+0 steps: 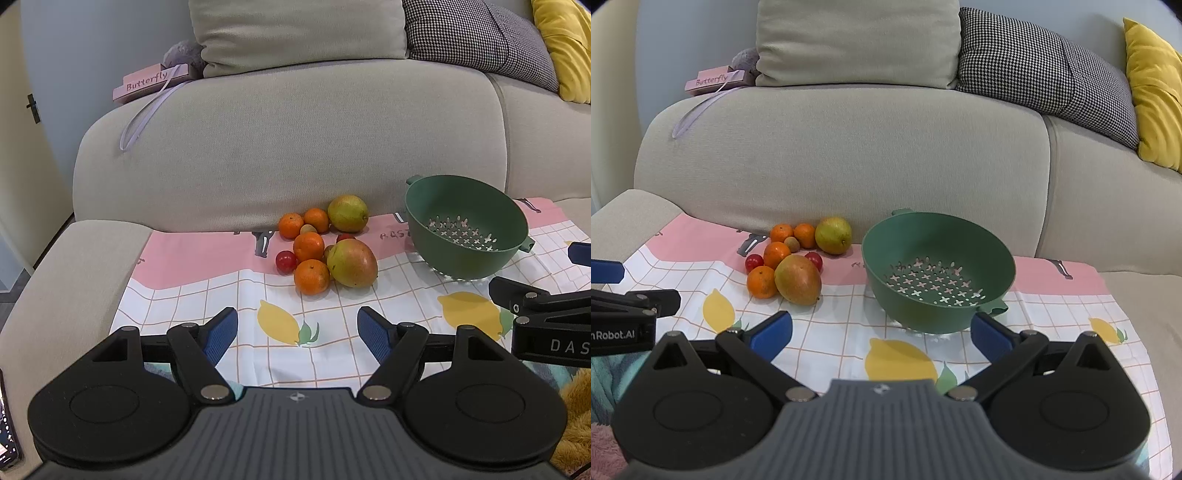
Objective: Organize fruits
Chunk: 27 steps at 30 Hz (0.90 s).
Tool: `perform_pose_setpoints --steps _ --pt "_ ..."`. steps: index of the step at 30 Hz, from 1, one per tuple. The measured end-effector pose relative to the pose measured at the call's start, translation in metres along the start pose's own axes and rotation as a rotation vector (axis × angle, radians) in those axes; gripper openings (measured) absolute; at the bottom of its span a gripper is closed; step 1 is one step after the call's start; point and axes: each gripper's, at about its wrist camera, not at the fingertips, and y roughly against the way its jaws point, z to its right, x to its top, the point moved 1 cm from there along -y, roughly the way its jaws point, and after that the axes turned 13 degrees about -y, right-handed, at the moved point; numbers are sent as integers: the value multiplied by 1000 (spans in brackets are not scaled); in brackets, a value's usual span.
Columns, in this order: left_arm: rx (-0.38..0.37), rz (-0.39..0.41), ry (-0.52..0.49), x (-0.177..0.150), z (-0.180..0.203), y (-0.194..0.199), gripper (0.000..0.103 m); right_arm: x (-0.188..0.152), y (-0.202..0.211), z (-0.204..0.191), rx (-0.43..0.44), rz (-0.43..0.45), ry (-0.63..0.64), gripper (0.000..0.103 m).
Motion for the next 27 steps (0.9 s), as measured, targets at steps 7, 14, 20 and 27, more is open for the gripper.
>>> perform_pose_setpoints --steps 7,14,20,27 --pt "0 0 0 0 0 0 86 2 -1 1 -1 -10 -8 99" --pt "-1 0 1 0 0 0 86 3 -2 2 -1 -17 -15 99" --pt "-1 0 2 0 0 0 86 3 -3 3 -1 -23 -21 99" --pt "0 -3 5 -5 1 1 86 2 -6 2 -1 -31 -20 99"
